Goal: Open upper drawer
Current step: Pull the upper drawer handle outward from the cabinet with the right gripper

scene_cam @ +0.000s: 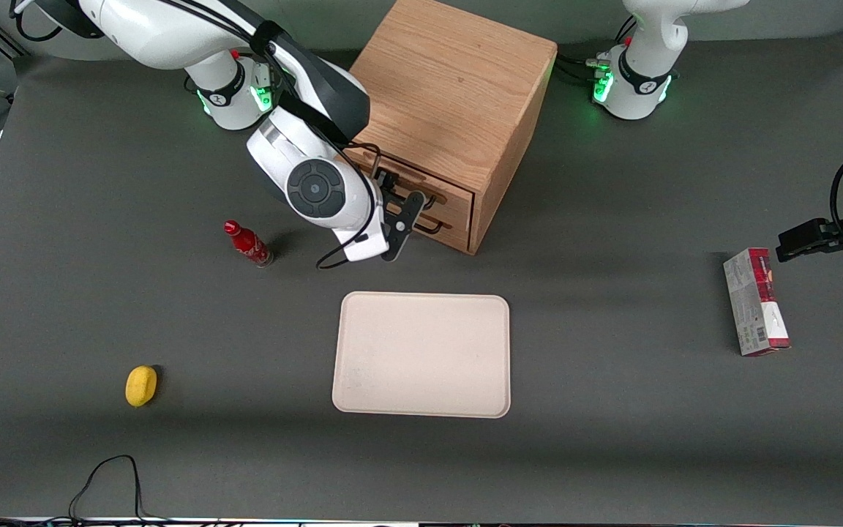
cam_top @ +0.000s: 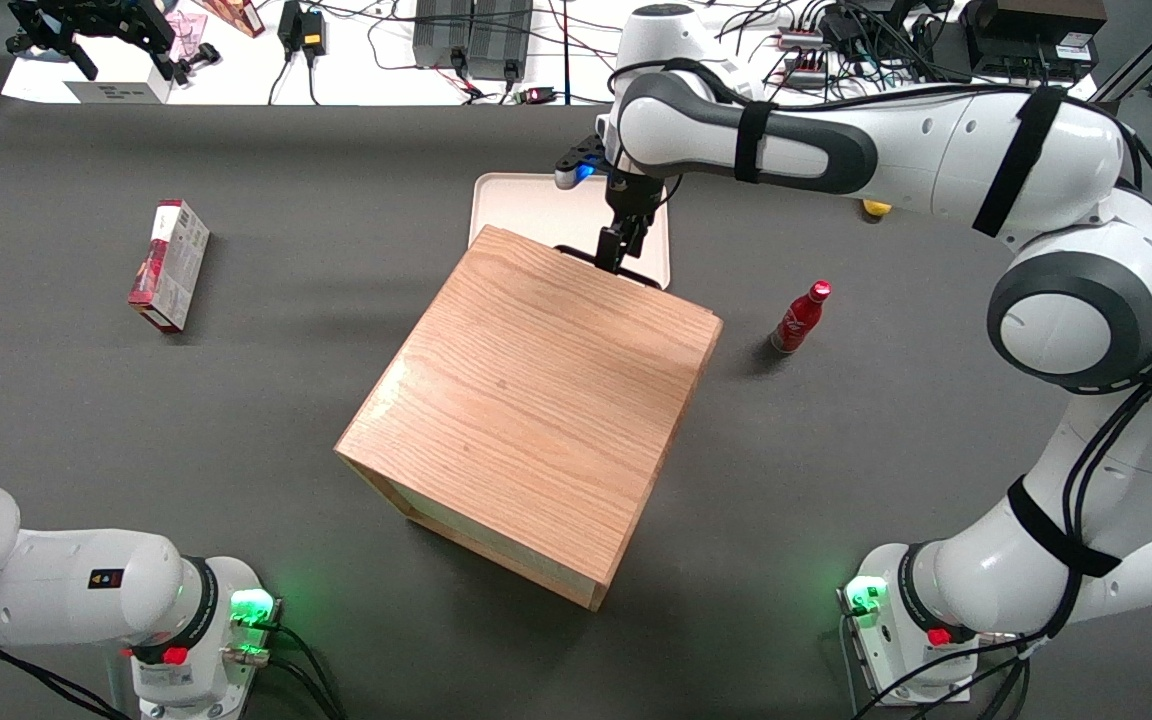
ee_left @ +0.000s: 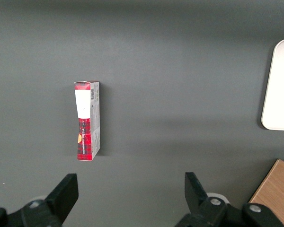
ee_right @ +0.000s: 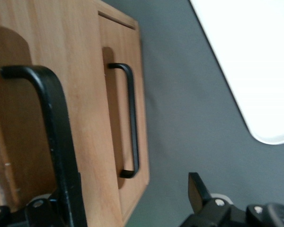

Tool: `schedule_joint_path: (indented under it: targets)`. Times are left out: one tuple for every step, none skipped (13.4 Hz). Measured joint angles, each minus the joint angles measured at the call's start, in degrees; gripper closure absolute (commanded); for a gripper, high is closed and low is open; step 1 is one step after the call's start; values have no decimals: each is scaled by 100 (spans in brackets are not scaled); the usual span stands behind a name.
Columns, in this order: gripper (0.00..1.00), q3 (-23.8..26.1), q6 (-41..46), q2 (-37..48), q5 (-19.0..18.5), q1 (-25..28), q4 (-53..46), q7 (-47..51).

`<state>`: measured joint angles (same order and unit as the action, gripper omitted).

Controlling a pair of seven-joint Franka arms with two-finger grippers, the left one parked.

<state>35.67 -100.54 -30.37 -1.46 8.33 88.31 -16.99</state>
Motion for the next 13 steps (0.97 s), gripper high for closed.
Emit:
schedule_joint_path:
  targets:
    - [0, -14, -12, -13, -177, -19, -41, 0]
    - [0, -28, -12, -46, -324, -42, -111, 0]
    - [0, -52, -13, -100, -455, -64, -198, 0]
    - [0, -105, -13, -175, -564, -79, -307, 0]
    - [0, -189, 7, -257, -593, -98, -456, -6]
    - [0, -280, 61, -355, -618, -126, -635, -69]
    - [0, -380, 134, -477, -627, -152, -844, -194]
    - [0, -481, 209, -607, -632, -164, -1070, -315]
    - [0, -612, 296, -719, -660, -166, -1289, -478]
    - [0, -735, 345, -794, -669, -173, -1465, -662]
    - [0, -856, 395, -841, -690, -178, -1600, -838]
    - [0, -952, 410, -875, -697, -185, -1712, -963]
    - [0, -1019, 417, -903, -708, -194, -1804, -1037]
